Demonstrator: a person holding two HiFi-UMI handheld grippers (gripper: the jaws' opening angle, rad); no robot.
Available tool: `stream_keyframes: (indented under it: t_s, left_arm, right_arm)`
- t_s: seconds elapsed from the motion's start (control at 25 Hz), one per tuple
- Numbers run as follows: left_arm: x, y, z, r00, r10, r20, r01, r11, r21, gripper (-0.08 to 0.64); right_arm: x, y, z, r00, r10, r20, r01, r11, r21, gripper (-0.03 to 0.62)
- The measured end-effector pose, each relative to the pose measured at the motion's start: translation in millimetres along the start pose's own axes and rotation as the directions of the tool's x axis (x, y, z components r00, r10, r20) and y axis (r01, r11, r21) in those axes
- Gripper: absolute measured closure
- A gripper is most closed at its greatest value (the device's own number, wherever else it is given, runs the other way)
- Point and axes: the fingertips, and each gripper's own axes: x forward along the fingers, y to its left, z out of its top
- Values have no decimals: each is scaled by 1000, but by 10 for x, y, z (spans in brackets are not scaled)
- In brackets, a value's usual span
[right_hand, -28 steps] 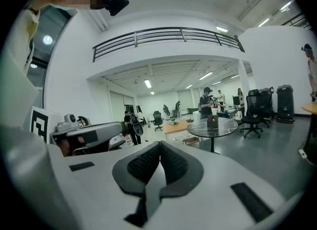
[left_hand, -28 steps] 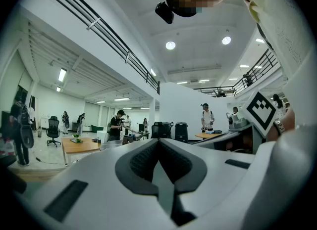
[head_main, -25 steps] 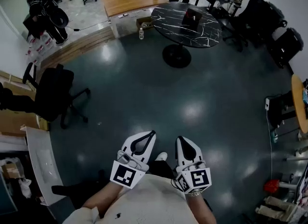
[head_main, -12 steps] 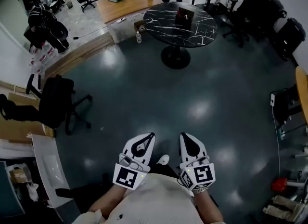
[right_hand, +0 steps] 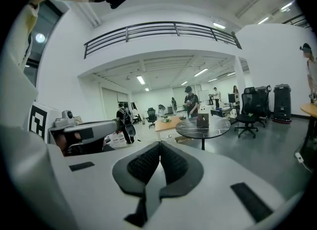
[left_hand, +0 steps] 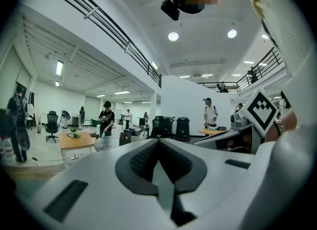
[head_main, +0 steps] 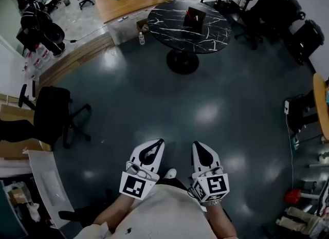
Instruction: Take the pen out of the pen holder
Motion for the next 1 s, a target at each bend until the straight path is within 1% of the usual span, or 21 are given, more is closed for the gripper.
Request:
stream_keyframes:
  t_s: [0.16,0.24,0.36,0.4,0.44,0.48,0.52,0.56,0.6,0.64,0.68,0.72,0.88,1.0]
  left_arm:
    - [385,360,91,999,-47,18,47,999,-2,548]
    - [557,562,131,997,-72,22,72,997,-1,548]
    - [792,828,231,993,-111,47,112,994,-15,548]
    - [845,899,236,990,-133,37,133,991,6,548]
    - [884,963,209,986,-165,2,165,984,62,548]
    - [914,1027,168,979,-198,-47,202,970,137,548]
    - [945,1097,144,973,-217,-81,229,955,188,548]
    - [976,1173,153,972,-220,-80,231,954,191,548]
    - [1008,1250,196,977,-206,-45,211,967,143,548]
    - [1036,1319,252,983,-181,6,180,982,64,548]
    - [1057,1371,288,986,-158,42,158,987,1,548]
    - [1071,1403,291,987,-150,54,151,988,-28,548]
    - [1171,1426,182,985,-174,20,174,984,-31,548]
    - [1259,1473,156,985,-169,16,170,984,-47,548]
  right_arm:
    - [440,-55,226,1000,-24,-4,24,1000,-17,574]
    - [669,-7,327,999,-37,1,37,999,-12,574]
    - [993,71,430,999,-45,1,45,999,-19,574]
    - [1084,86,443,999,-49,-3,49,999,-19,574]
    - [1164,96,454,998,-55,-5,55,998,-14,574]
    - [1237,103,468,998,-62,-6,62,998,-9,574]
    - [1302,110,486,998,-67,-5,67,998,-9,574]
    - [1360,115,507,997,-73,-3,73,997,-10,574]
    - [1410,115,531,997,-80,-1,80,997,-11,574]
    - [1454,110,555,996,-88,1,88,996,-10,574]
    - [1495,100,580,996,-93,4,93,996,-10,574]
    - [1530,87,604,995,-96,7,96,995,-12,574]
    - [1642,-48,684,994,-111,7,111,994,-16,574]
    - [1749,-231,732,992,-129,8,129,992,-1,574]
